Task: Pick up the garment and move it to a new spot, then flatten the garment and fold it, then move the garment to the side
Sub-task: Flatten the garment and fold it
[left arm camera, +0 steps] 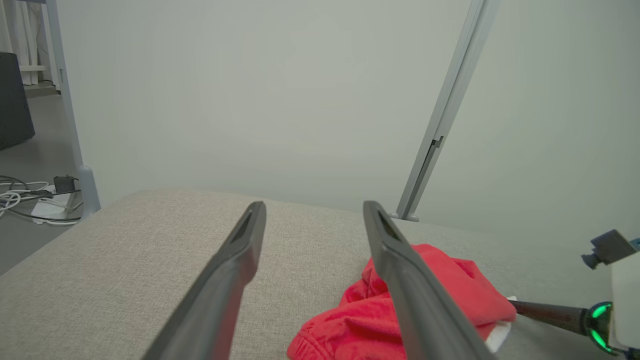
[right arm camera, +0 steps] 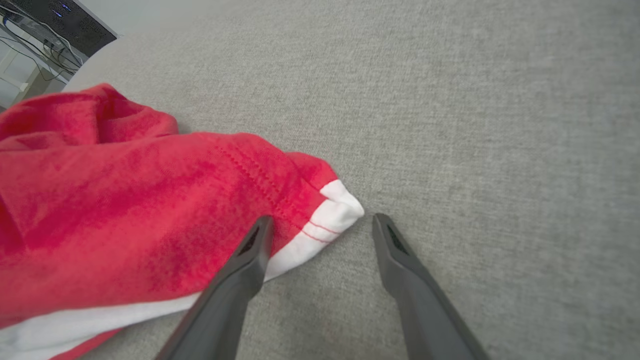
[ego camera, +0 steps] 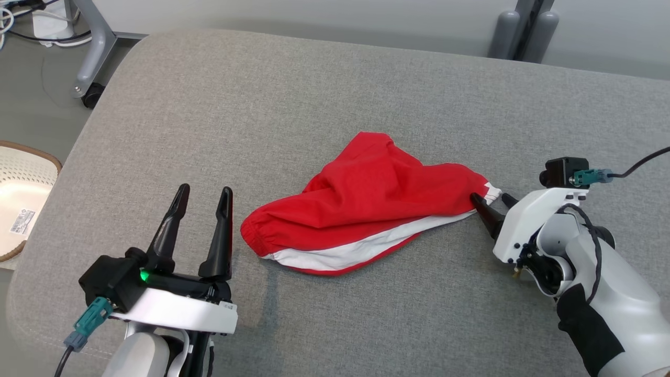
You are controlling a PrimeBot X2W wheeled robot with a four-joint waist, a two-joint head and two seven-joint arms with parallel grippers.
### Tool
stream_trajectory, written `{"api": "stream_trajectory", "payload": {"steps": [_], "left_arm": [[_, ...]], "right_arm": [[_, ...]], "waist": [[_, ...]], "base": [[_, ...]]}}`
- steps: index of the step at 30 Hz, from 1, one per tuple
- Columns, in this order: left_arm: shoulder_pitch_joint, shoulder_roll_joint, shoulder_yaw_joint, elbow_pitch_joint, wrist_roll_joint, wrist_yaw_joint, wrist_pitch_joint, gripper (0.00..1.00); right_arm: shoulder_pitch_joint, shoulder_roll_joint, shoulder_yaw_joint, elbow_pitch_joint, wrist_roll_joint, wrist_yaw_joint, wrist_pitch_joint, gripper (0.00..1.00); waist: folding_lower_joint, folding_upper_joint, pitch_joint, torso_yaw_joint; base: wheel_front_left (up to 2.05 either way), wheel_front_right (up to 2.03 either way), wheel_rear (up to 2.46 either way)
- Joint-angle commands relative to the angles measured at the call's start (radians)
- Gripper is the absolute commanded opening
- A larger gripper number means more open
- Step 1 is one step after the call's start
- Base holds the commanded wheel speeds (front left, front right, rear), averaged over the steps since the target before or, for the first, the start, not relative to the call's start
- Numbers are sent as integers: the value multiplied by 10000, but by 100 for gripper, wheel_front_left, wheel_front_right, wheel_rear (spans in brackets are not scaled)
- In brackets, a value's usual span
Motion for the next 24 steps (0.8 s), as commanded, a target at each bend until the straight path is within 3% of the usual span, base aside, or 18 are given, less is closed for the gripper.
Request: {"api": "stream_trajectory", "payload": {"steps": [1, 3, 5, 16, 24], "left_arm": [[-46, -84, 140, 95, 129, -145, -40, 100], [-65, -190, 282, 190, 223, -301, -40, 100], [-76, -307, 402, 270, 325, -444, -40, 100], [89, -517, 999, 576, 801, -894, -41, 100], [413, -471, 1218, 675, 998, -1037, -40, 100]], "right_arm": [[-59, 58, 34, 250, 135, 1, 112, 100], [-132, 71, 86, 445, 168, 0, 122, 100], [-200, 115, 144, 604, 236, 1, 73, 0], [15, 54, 465, 139, 568, 1, -1052, 0], [1247, -359, 586, -1541, 1591, 1, -1153, 0]], "waist": [[0, 0, 26, 45], [0, 0, 47, 77], [0, 0, 61, 91], [0, 0, -396, -424], [0, 0, -1044, -1434]], "base": [[0, 0, 0], [0, 0, 0], [0, 0, 0], [0, 0, 0], [0, 0, 0]]}}
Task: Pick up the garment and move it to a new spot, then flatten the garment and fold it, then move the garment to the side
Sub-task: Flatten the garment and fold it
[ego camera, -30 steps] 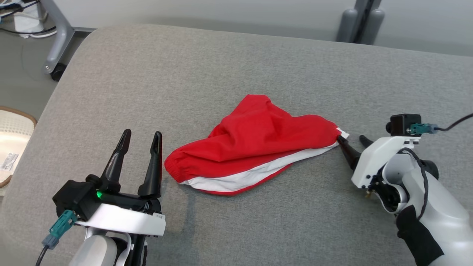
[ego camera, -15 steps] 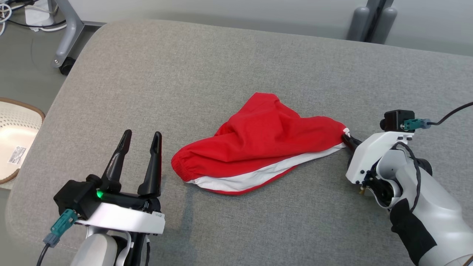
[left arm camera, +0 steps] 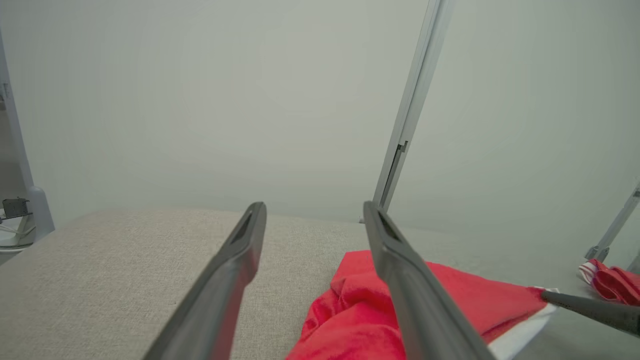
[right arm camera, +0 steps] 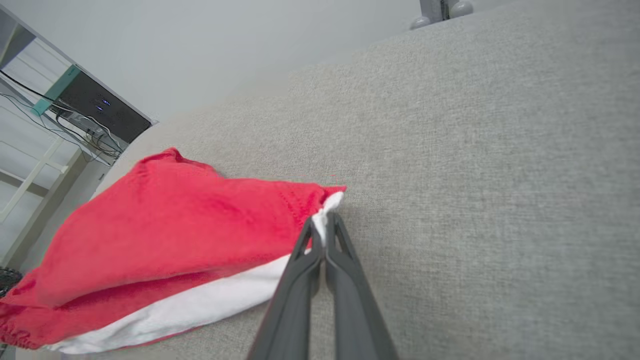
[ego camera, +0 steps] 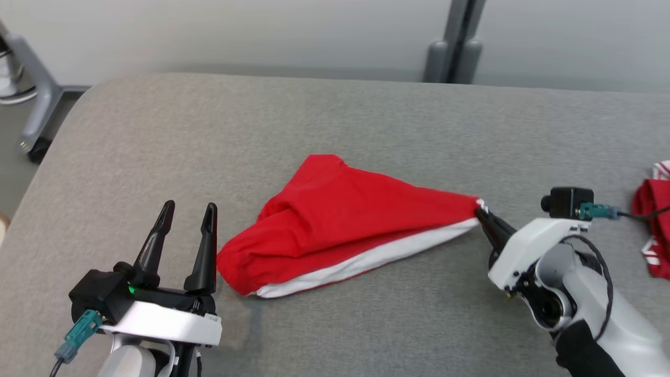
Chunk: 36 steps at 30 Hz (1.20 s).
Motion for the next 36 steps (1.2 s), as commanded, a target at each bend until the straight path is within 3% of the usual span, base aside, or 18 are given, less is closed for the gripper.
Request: {"api": "stream_trajectory", "payload": {"steps": [1, 9, 16, 17, 18, 19, 20, 26, 36], "left_arm": [[85, 42, 54, 2, 56, -45, -37, 100], [336, 40, 126, 53, 100, -43, -20, 100], [386, -48, 83, 78, 138, -37, -20, 100], [384, -37, 81, 100, 135, -54, -20, 100], [371, -43, 69, 116, 138, -68, -20, 100], [355, -60, 48, 128, 150, -68, -20, 100], [326, -56, 46, 144, 144, -77, -20, 100], [189, 56, 15, 239, 96, -143, -20, 100], [236, 247, -100, 208, 91, -132, 294, 100]], "right_arm": [[295, -158, 12, -220, 137, 1, 98, 0], [2182, -887, -28, -2804, 944, 1, 1560, 0], [4072, -1093, -1075, -4622, 660, 1, 2846, 0], [4278, -1058, -1216, -4714, 501, 1, 2977, 6], [4462, -1039, -1382, -4739, 250, 1, 3089, 30], [4604, -984, -1520, -4735, 32, 1, 3172, 46], [4733, -854, -1697, -4716, -180, 1, 3238, 100], [5069, -120, -2461, -5102, -1104, 3, 3249, 100], [4866, 309, -3203, -7135, -1704, 1, 2136, 100]], "waist": [[0, 0, -285, -392], [0, 0, -506, -1265], [0, 0, -558, -1620], [0, 0, -551, -1632], [0, 0, -541, -1634], [0, 0, -531, -1629], [0, 0, -523, -1619], [0, 0, -478, -1506], [0, 0, -472, -1323]], "base": [[0, 0, 0], [0, 0, 0], [0, 0, 0], [0, 0, 0], [0, 0, 0], [0, 0, 0], [0, 0, 0], [0, 0, 0], [0, 0, 0]]}}
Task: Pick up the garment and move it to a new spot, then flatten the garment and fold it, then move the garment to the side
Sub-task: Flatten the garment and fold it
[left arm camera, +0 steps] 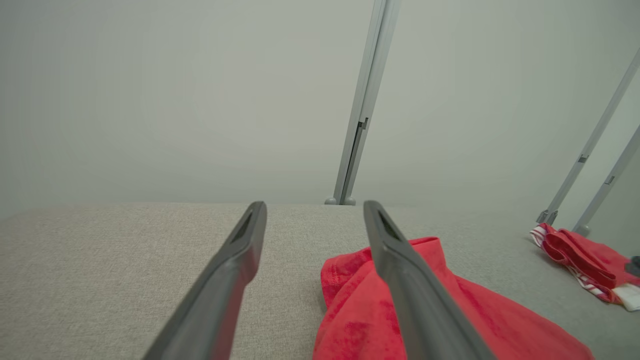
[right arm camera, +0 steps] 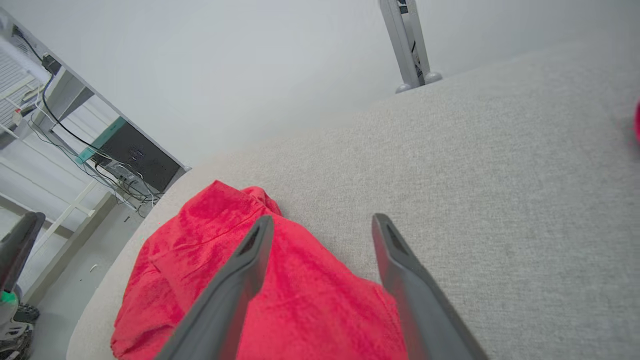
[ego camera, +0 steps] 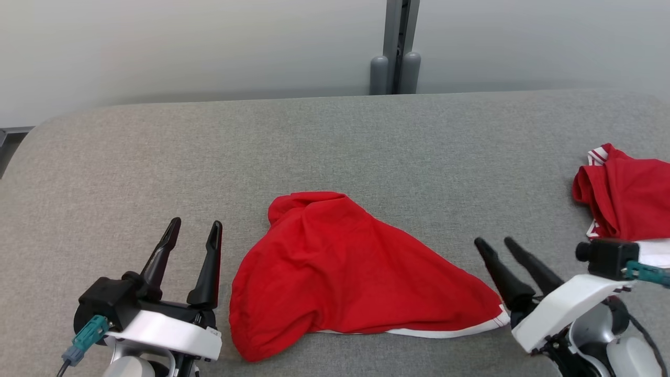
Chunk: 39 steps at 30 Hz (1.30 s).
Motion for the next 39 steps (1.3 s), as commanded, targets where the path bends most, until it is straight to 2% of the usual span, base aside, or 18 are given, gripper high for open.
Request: {"api": "stream_trajectory", "payload": {"steps": [1, 8, 11, 16, 21, 26, 32, 33, 34, 35, 36, 39], "left_arm": [[-68, 61, 2, -62, -16, -37, 47, 100], [117, 117, -22, -235, -197, 39, 398, 100], [474, 292, -303, -73, -410, -67, 1350, 100], [1111, 497, -641, -302, -1438, -285, 3004, 100], [1853, 775, -757, -949, -2947, -410, 4789, 100], [2279, 1017, -860, -1342, -3873, -389, 6100, 100], [1921, 918, -1157, -1341, -4427, -462, 6481, 100], [1862, 928, -1165, -1297, -4461, -476, 6418, 94], [1806, 949, -1200, -1262, -4466, -483, 6361, 62], [1752, 972, -1228, -1288, -4457, -497, 6265, 43], [1707, 976, -1202, -1311, -4489, -506, 6171, 0], [1550, 1183, -1113, -1398, -4361, -524, 5883, 0]], "right_arm": [[-19, -65, -104, -217, -109, 1, -194, 100], [9, 5, -586, -851, -799, 1, -1128, 100], [-65, 92, -882, -933, -1123, 1, -1728, 100], [-75, 253, -1130, -825, -1393, 1, -2332, 100], [-54, 316, -1147, -631, -1523, 3, -2432, 100], [-169, 341, -1122, -553, -1581, 3, -2420, 100], [-261, 387, -956, -468, -1563, 3, -2369, 100], [-269, 393, -924, -449, -1548, 1, -2369, 100], [-275, 391, -915, -430, -1538, 1, -2377, 100], [-279, 388, -909, -416, -1536, 3, -2390, 100], [-285, 383, -918, -410, -1536, 3, -2411, 100], [-302, 377, -907, -383, -1553, 3, -2439, 100]], "waist": [[0, -1, -3, 50], [0, -1, -4, 250], [0, -1, 16, 313], [0, -1, 95, 428], [0, -1, 110, 529], [0, -1, 133, 552], [0, -1, 240, 410], [0, -1, 259, 367], [0, -1, 276, 327], [0, -1, 288, 289], [0, -1, 305, 253], [0, -1, 344, 140]], "base": [[0, 0, 0], [0, 0, 0], [0, 0, 0], [0, 0, 0], [0, 0, 0], [0, 0, 0], [0, 0, 0], [0, 0, 0], [0, 0, 0], [0, 0, 0], [0, 0, 0], [0, 0, 0]]}}
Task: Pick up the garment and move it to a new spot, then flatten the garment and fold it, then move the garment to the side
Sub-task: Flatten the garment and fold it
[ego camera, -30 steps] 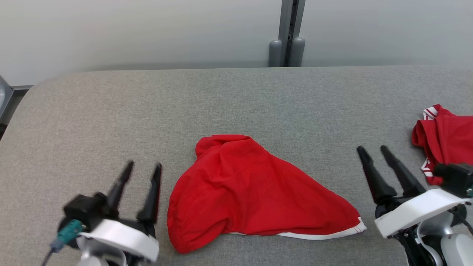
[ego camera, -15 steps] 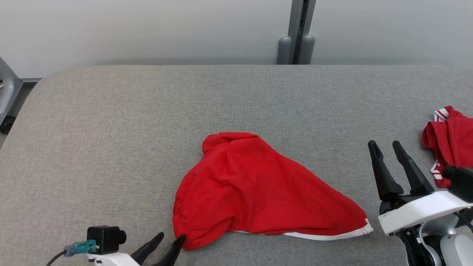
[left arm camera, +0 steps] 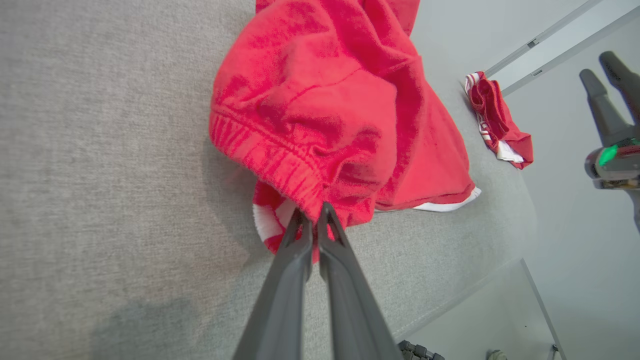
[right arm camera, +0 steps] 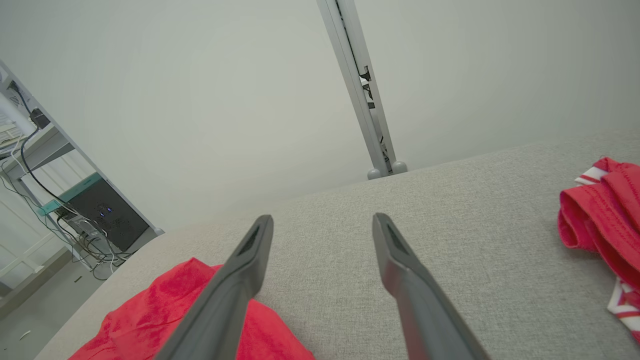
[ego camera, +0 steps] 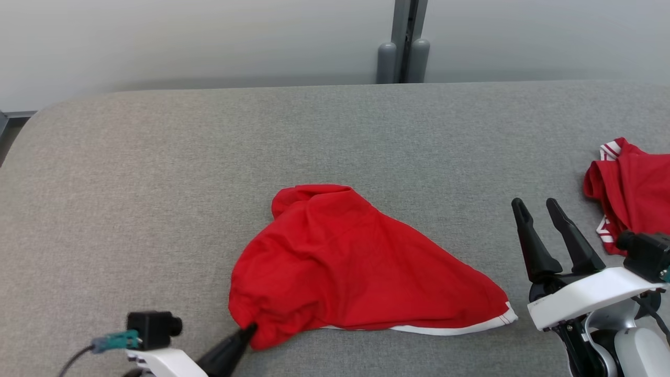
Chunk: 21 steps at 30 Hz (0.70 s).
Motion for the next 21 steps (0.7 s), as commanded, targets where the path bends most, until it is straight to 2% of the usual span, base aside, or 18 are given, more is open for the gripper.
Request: {"api": "stream_trajectory", "payload": {"steps": [1, 10, 16, 21], "left_arm": [[-293, 147, 182, -119, 122, -84, -236, 0], [-1159, 300, 825, -275, 116, 117, -653, 0], [-2272, 303, 884, 956, 179, 184, -579, 0], [-3011, 249, 926, 2282, 657, 471, -1001, 0]], "right_arm": [[-74, -49, 5, 11, -38, 1, -81, 100], [-216, 8, 110, 111, 3, 1, -55, 100], [-418, 70, 302, 263, 24, 1, -48, 100], [-589, 73, 462, 395, 11, 1, -145, 100]], "waist": [[0, 0, 34, -89], [0, 0, 269, -436], [0, 0, 554, -892], [0, 0, 709, -1296]], "base": [[0, 0, 0], [0, 0, 0], [0, 0, 0], [0, 0, 0]]}}
